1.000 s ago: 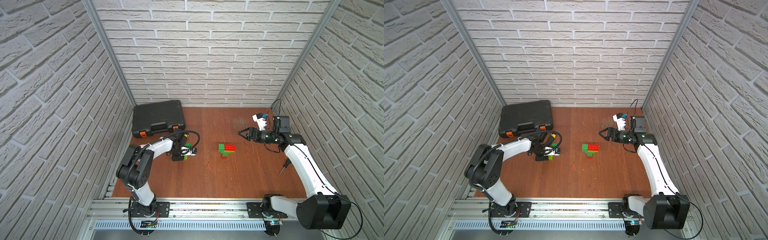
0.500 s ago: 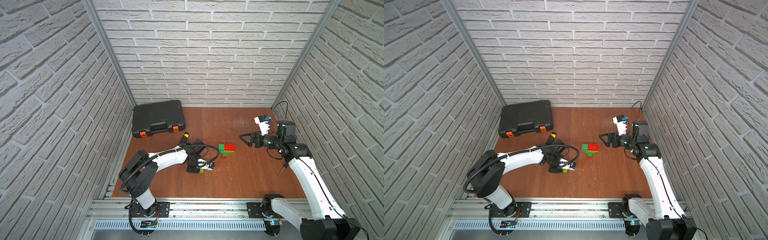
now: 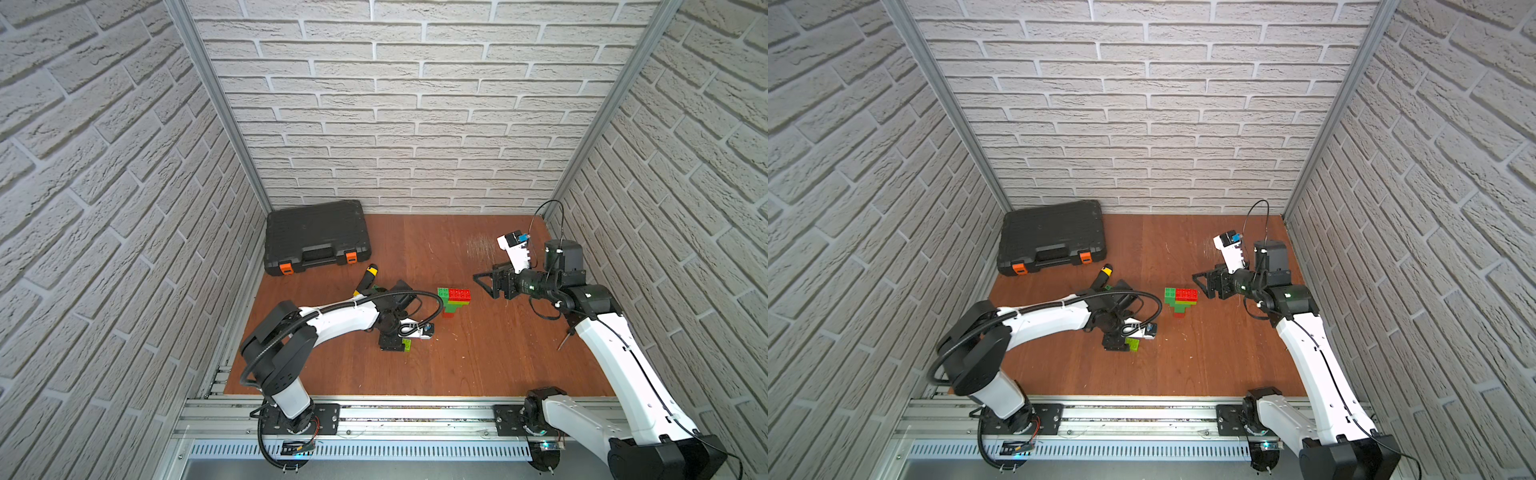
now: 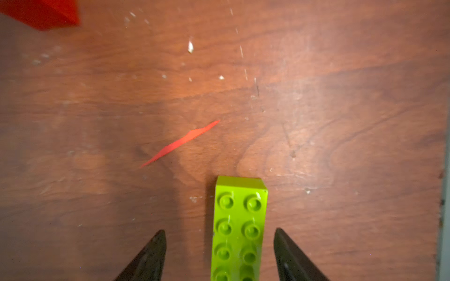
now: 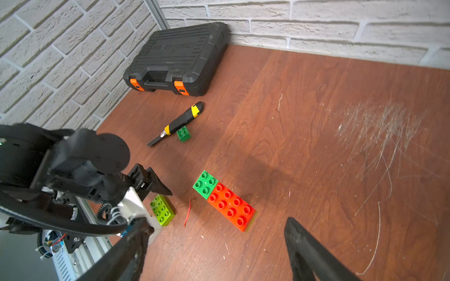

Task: Assemble a spoon with lego
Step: Move the lego brick at the center of the board, then pick up the lego brick from the center of the board.

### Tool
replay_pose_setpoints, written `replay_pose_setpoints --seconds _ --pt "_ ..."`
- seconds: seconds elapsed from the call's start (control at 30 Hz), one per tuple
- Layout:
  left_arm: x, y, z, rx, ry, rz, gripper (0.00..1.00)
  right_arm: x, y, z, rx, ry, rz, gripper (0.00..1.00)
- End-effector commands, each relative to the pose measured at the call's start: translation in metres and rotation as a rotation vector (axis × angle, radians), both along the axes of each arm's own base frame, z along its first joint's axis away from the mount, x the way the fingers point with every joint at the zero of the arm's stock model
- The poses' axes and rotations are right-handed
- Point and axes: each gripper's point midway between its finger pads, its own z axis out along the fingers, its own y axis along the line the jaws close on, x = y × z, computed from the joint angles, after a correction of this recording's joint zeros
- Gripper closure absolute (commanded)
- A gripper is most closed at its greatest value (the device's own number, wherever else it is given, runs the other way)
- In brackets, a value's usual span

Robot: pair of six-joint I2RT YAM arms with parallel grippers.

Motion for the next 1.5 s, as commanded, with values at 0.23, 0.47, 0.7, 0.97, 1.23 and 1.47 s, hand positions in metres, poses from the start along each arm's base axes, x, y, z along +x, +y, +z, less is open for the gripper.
replay_pose_setpoints --seconds 0.23,0.47,0.7,0.97,1.23,1.47 --pt "0.116 0.123 0.091 -0.359 -0.162 0.805 0.26 -0.036 0.102 -0.024 -0.415 -0.184 0.385 0.15" --pt "0.128 0.17 0.091 -0.404 -0.167 1.018 0.25 -0.054 0.208 -0.141 -0.634 -0.074 0.618 0.19" --pt "0.12 0.189 0.084 -0.39 -0.148 1.071 0.24 -0.055 0.236 -0.199 -0.657 0.058 0.647 0.29" --pt "0.118 0.191 0.081 -0.387 -0.142 1.068 0.25 -0.052 0.234 -0.221 -0.688 0.125 0.635 0.36" --pt "0.117 0.188 0.079 -0.391 -0.126 1.063 0.26 -0.05 0.218 -0.235 -0.684 0.222 0.629 0.39" --pt "0.117 0.188 0.077 -0.393 -0.119 1.063 0.26 -0.052 0.212 -0.244 -0.713 0.246 0.643 0.44"
